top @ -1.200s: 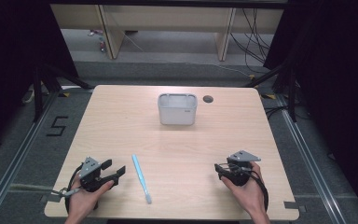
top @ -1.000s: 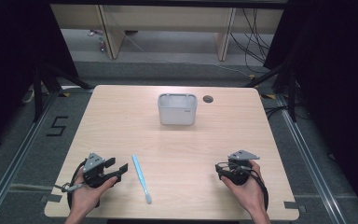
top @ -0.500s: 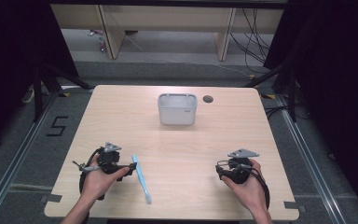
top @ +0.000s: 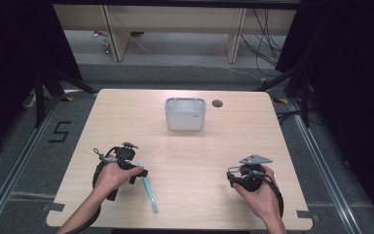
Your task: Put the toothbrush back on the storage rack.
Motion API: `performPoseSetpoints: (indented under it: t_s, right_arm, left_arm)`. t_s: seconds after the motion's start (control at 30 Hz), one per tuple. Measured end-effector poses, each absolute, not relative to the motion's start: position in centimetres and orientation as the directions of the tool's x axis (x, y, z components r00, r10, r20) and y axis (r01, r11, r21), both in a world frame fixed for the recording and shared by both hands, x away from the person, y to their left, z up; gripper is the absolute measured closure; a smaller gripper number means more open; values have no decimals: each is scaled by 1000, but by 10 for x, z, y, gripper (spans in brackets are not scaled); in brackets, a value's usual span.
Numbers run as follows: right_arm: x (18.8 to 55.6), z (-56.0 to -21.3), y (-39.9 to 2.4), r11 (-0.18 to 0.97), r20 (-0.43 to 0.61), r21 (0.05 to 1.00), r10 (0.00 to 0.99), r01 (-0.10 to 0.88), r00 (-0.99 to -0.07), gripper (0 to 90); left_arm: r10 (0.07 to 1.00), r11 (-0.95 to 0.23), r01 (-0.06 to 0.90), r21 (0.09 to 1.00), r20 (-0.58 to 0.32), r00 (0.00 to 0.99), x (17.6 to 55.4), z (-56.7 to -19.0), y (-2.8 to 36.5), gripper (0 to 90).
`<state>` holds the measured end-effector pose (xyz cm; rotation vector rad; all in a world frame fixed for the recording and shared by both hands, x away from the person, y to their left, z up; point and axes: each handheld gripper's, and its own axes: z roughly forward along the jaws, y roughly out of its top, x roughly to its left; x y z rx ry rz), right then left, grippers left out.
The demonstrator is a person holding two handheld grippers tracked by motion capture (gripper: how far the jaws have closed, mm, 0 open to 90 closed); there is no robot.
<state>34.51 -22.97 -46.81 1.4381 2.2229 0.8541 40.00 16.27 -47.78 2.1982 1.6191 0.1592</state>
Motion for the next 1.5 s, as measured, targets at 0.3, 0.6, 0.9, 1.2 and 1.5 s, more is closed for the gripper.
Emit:
performPoseSetpoints:
  t_s: [0.3,0.6,0.9,1.2,1.5]
  right_arm:
    - [345,-467,-228,323,12,661,898,677,-440,403]
    - [344,-468,-227,305,30,656,904,691,-427,403]
    - [345,-469,-227,305,54,648,896,698,-441,403]
    - [344,-467,-230,308,28,653,903,691,-429,407]
    - [344,-467,-230,304,32,651,905,696,-425,410]
  left_arm:
    - [930,-306,905,296,-113,351,409,-478,147,238]
    - [921,-344,901,266,-90,378,410,-478,142,260]
    - [908,-375,883,284,-81,412,410,-480,142,302]
    - [899,-395,876,275,-78,430,409,-481,136,339]
    - [889,-421,871,253,-74,452,408,-484,132,387]
